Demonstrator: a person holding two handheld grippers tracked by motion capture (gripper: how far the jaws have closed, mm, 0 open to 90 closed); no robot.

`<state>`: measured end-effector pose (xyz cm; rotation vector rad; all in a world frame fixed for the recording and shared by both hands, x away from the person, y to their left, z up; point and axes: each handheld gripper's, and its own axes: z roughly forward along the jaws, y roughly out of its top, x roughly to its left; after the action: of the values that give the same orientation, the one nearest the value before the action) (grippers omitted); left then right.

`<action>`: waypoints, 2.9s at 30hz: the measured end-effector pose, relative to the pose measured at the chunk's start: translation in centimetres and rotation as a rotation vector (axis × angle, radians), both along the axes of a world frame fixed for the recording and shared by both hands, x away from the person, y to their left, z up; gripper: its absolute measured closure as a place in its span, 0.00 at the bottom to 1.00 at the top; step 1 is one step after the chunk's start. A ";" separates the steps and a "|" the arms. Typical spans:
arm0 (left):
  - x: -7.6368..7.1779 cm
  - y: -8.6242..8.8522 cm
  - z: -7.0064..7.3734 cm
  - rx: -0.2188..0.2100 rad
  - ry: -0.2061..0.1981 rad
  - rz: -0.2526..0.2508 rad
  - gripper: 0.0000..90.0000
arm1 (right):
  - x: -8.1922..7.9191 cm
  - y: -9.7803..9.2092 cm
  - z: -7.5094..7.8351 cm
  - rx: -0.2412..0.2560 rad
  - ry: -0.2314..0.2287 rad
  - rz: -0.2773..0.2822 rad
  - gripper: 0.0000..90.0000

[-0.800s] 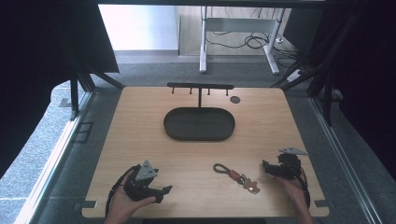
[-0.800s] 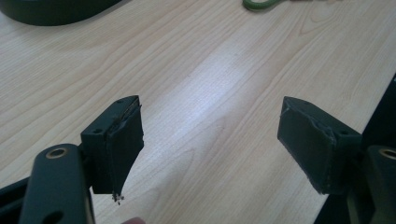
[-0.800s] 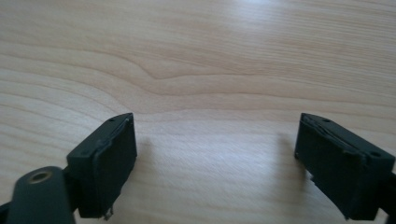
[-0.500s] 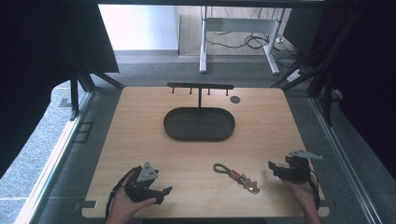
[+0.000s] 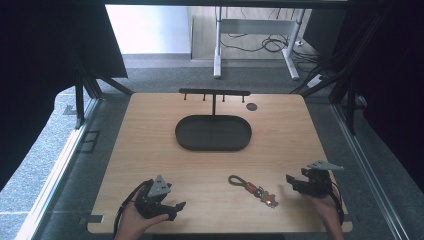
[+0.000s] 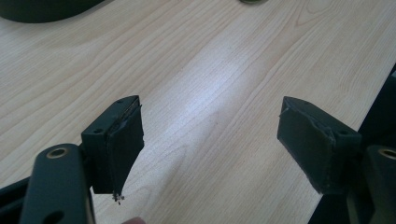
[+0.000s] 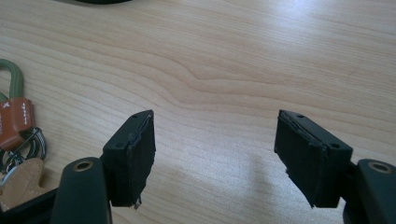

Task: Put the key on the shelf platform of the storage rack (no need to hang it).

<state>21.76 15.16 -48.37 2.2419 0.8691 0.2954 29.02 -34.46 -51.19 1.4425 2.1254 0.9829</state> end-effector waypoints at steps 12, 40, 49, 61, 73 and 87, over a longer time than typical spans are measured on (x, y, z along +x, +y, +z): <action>-0.3 0.4 0.4 -0.005 -0.011 0.011 0.26 | -0.4 -0.3 0.5 0.010 -0.007 0.020 0.37; -0.6 0.5 1.0 -0.022 -0.018 0.012 0.26 | -0.1 3.4 7.7 -0.157 0.069 0.248 0.43; -0.7 0.6 1.1 -0.024 -0.022 0.007 0.26 | 0.7 5.1 8.2 -0.193 0.101 0.302 0.44; -0.7 0.3 1.1 -0.020 -0.020 0.001 0.26 | 1.4 7.4 8.3 -0.248 0.147 0.367 0.45; -0.6 0.5 0.8 -0.019 -0.013 0.002 0.26 | 2.0 9.5 6.9 -0.288 0.206 0.425 0.46; -0.7 0.4 1.0 -0.020 -0.018 -0.001 0.26 | 2.1 11.9 5.2 -0.309 0.256 0.479 0.47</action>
<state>21.06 15.55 -47.33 2.2179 0.8577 0.3048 31.08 -22.59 -45.99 0.9709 2.7445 0.5943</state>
